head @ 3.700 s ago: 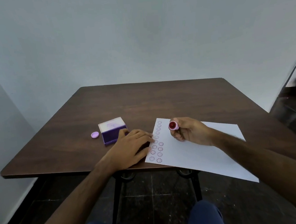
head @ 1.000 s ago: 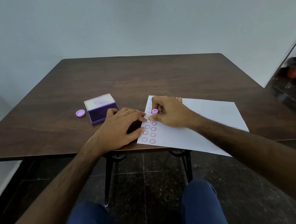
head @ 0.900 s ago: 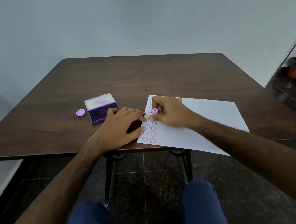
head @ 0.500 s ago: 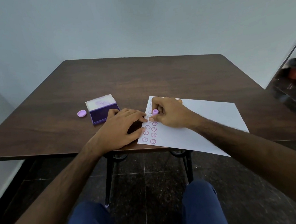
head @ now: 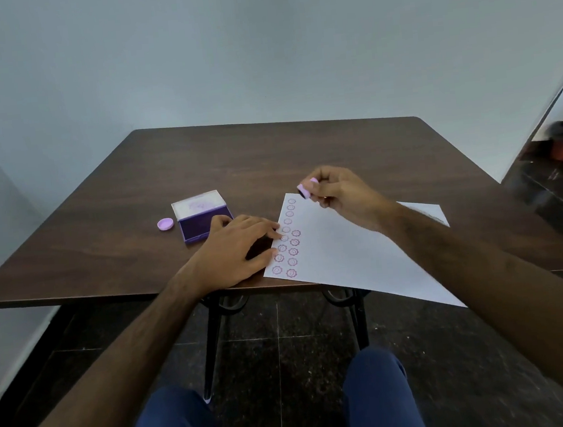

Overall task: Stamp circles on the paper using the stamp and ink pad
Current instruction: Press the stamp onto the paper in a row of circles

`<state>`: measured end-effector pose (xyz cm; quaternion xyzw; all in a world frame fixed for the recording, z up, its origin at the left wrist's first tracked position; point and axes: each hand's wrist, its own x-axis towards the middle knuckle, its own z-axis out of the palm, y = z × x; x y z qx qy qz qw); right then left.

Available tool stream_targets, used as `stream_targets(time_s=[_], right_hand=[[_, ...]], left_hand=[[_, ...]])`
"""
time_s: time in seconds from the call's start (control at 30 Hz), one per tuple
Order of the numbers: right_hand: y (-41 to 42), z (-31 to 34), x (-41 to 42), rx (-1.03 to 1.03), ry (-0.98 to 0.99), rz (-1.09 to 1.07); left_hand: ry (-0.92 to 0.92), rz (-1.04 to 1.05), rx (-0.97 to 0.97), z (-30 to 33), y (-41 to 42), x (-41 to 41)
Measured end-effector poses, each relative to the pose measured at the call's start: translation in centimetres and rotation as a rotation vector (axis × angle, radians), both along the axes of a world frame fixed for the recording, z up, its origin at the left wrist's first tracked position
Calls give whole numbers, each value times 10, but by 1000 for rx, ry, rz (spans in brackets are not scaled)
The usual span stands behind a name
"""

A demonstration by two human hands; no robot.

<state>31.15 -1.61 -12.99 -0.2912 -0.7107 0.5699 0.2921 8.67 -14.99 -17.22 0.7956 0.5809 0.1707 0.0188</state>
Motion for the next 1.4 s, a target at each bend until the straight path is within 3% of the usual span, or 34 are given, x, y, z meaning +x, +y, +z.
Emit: stream_targets(time_s=[0.1,0.33,0.6,0.7,0.83,1.23,1.4], right_hand=[[4,-8,10,-53,82,23],[3,-30,11,101,39,-27],[14,-39,-13,91,35,-516],[19,-35,-23,11,124,-684],[24,-30,-31,-130,218,-805],[22,-21,-19,-346,394,-441],[12,-8,-40,-414,387,-248]], left_hand=[[-3,2,-5,0,1,0],[-9,23,14,-5,4,-2],[-86,210,158,-4,0,-7],[-46,118,137,0,-1,-6],[154,-60,-16,2,5,5],[166,-15,-132,6,34,-2],[102,64,82,12,12,-22]])
